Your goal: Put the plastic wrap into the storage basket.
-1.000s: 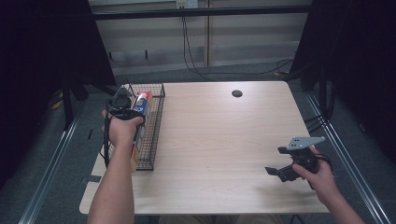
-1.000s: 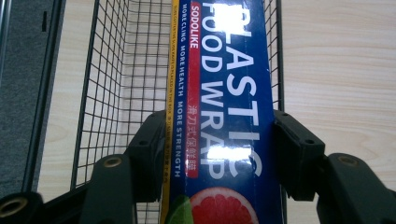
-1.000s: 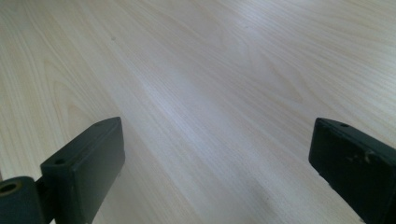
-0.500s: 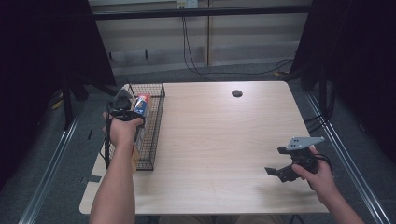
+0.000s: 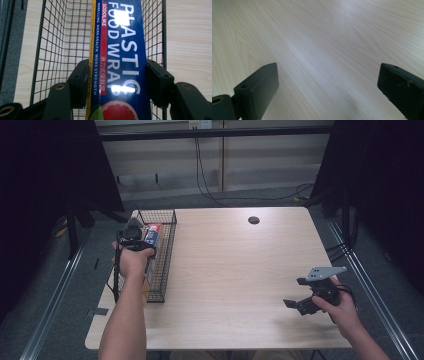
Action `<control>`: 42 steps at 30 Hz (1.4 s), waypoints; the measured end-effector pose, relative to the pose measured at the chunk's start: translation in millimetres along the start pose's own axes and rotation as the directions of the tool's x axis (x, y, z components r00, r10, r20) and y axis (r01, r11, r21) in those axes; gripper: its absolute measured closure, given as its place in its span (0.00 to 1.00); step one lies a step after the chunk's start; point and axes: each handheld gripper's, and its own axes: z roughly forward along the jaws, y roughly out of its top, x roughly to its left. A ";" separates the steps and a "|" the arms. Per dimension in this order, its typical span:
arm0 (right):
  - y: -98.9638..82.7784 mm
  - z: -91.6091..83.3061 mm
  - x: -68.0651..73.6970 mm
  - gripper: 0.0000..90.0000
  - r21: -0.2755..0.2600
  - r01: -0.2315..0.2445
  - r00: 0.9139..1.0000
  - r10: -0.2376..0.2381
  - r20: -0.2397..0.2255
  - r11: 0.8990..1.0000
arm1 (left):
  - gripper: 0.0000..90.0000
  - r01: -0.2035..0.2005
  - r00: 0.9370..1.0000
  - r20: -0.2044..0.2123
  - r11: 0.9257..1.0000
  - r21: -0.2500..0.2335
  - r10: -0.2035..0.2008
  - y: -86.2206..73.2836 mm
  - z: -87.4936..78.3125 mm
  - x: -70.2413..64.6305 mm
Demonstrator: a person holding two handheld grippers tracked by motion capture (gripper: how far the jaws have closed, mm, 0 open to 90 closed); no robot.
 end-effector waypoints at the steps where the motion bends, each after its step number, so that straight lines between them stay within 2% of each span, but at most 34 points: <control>1: 0.0 0.1 0.0 0.04 -0.001 0.000 1.000 0.000 -0.002 1.000 | 0.48 -0.003 1.000 0.003 1.000 0.000 0.003 0.1 0.5 -0.1; 7: 0.0 0.1 0.1 0.04 -0.001 0.001 1.000 -0.001 -0.002 1.000 | 0.48 -0.008 1.000 -0.008 1.000 0.006 0.008 0.4 1.9 -1.2; 10: 0.0 0.2 0.0 0.04 0.000 0.000 1.000 0.000 -0.001 1.000 | 0.47 0.006 1.000 -0.006 1.000 0.006 -0.006 0.2 3.1 -2.1; 12: 0.2 0.0 0.0 0.04 0.000 -0.003 1.000 0.003 -0.003 1.000 | 0.47 -0.006 1.000 -0.014 1.000 0.008 0.006 0.2 4.1 -1.5; 28: 0.2 0.3 0.1 0.04 0.003 -0.002 1.000 0.002 -0.005 1.000 | 0.47 0.009 1.000 -0.005 1.000 0.030 -0.009 -0.2 8.0 -1.5; 35: 0.1 0.6 0.0 0.04 0.004 0.002 1.000 -0.002 -0.005 1.000 | 0.46 0.007 1.000 -0.003 1.000 0.026 -0.007 -0.8 8.6 -1.1; 38: 0.1 0.7 0.1 0.04 0.004 0.002 1.000 -0.002 -0.002 1.000 | 0.45 -0.012 1.000 0.004 1.000 0.026 0.012 -0.6 7.8 0.4; 40: 0.2 0.5 0.3 0.04 0.006 0.003 1.000 -0.003 0.001 1.000 | 0.44 0.002 1.000 0.009 1.000 0.023 -0.003 -1.0 6.8 -1.1; 42: 0.3 0.4 0.4 0.04 0.006 0.003 1.000 -0.003 0.001 1.000 | 0.44 -0.003 1.000 0.009 1.000 0.010 0.003 -0.9 4.7 -0.9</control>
